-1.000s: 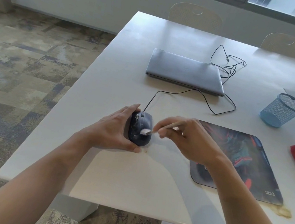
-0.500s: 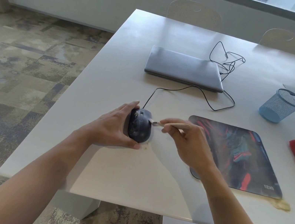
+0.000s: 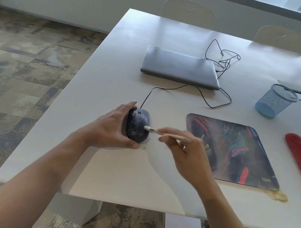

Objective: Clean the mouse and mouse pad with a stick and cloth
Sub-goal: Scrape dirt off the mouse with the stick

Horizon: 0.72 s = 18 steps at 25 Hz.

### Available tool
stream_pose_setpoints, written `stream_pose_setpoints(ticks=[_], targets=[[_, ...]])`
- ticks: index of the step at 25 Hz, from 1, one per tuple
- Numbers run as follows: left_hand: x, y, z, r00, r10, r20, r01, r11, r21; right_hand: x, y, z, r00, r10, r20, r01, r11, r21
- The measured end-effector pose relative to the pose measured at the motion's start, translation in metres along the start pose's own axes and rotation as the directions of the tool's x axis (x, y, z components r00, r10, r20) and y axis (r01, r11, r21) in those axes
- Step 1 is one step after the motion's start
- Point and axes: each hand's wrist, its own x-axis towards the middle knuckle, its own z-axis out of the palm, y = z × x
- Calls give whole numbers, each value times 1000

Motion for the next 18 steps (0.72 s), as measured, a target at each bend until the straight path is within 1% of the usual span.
stream_pose_setpoints(ticks=[2,5,8,11,13,15,18], targets=[[-1,0,0,1000,0,0,0,1000,4,-9,2,3,999,-28,38,29,999,-23],[0,-1,-1,1000,3,-5,-3,1000,12,-18,3,-2,997,14,74,-19,998,62],[0,-1,0,1000,28,4,-28,999,-19,-19,9,-13,994,110,7,-110,981,159],[-2,0,-6,997,41,59,-36,996,-86,-20,20,-34,981,177,-78,-151,953,264],[-1,7,-11,994,64,84,-57,995,-80,-23,27,-52,970,219,-106,-178,936,302],[6,23,-10,994,110,22,-109,993,-42,-25,35,-72,952,260,-161,-193,918,346],[19,60,3,971,189,-147,-193,981,-7,-26,48,-107,907,312,-283,-180,895,408]])
